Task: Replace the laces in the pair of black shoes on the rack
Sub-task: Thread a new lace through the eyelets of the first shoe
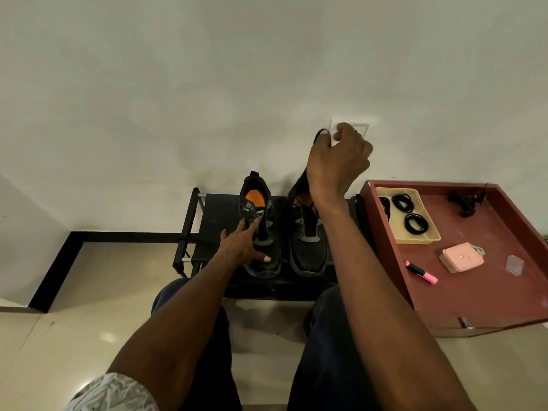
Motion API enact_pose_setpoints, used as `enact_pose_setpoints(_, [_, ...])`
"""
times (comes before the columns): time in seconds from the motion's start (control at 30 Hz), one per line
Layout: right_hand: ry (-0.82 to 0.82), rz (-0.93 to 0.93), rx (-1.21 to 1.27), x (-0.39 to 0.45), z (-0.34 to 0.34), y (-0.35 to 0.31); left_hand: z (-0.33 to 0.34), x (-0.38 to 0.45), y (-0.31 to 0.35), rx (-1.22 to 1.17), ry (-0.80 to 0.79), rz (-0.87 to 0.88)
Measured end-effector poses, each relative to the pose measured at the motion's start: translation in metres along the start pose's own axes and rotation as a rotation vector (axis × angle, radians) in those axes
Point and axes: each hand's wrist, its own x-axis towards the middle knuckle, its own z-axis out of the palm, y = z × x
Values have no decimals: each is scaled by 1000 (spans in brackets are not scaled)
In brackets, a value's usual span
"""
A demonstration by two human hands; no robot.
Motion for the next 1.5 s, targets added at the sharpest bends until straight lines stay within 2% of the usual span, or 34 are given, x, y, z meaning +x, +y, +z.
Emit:
enact_pose_setpoints(0.07, [38,8,-215,-12,7,16,2,-5,-1,-33,67,1])
enact_pose_setpoints(0.13, [-13,-16,-248,-31,11,27,2,-14,-4,-114,144,-23])
enact_pose_setpoints(0.2, [-244,23,-262,-51,18,44,1,-23,-9,-246,203,-86])
enact_pose_setpoints(0.3, [-757,334,-256,-81,33,68,-16,-36,-11,-408,221,-171])
enact_pose_setpoints(0.37, [-971,582,-184,-101,38,76,-28,-41,-10,-502,65,-152])
enact_pose_setpoints(0.47, [-1099,781,-26,-120,42,73,-46,-57,-10,-660,-381,-7])
enact_pose_setpoints(0.53, [-1059,856,182,-121,42,67,-61,-66,-14,-546,-619,37])
enact_pose_setpoints(0.6, [-965,875,350,-111,40,57,-77,-65,-17,-248,-654,29])
enact_pose_setpoints(0.63, [-932,852,391,-105,39,50,-87,-65,-16,-77,-607,9])
enact_pose_setpoints(0.67, [-918,812,426,-98,36,42,-94,-65,-12,5,-474,-6])
enact_pose_setpoints(0.7, [-922,756,456,-92,32,33,-99,-65,-9,-60,-304,35])
enact_pose_setpoints(0.73, [-935,703,494,-86,28,23,-100,-65,-7,-330,-185,93])
enact_pose_setpoints(0.8, [-953,629,571,-76,22,8,-101,-74,3,-955,-99,248])
enact_pose_setpoints(0.83, [-944,623,617,-71,20,2,-102,-77,6,-1108,-81,303])
enact_pose_setpoints(0.9, [-886,650,726,-61,15,-3,-101,-76,9,-1153,24,337])
enact_pose_setpoints(1.03, [-730,668,808,-39,1,9,-94,-73,-8,-1256,370,94])
enact_pose_setpoints(1.13, [-623,688,827,-27,-7,27,-87,-73,-31,-1245,558,-234])
enact_pose_setpoints(1.23, [-558,703,773,-23,-9,41,-76,-69,-57,-883,578,-620])
enact_pose_setpoints(1.3, [-582,682,674,-27,-7,46,-70,-69,-62,-624,637,-703])
enact_pose_setpoints(1.33, [-629,654,616,-31,-5,47,-69,-69,-58,-635,690,-622])
enact_pose_setpoints(1.4, [-783,579,505,-41,-1,46,-72,-74,-36,-844,700,-284])
enact_pose_setpoints(1.43, [-872,541,453,-47,1,44,-75,-75,-22,-914,619,-106])
enact_pose_setpoints(1.5, [-1017,478,369,-57,6,40,-82,-78,6,-916,392,119])
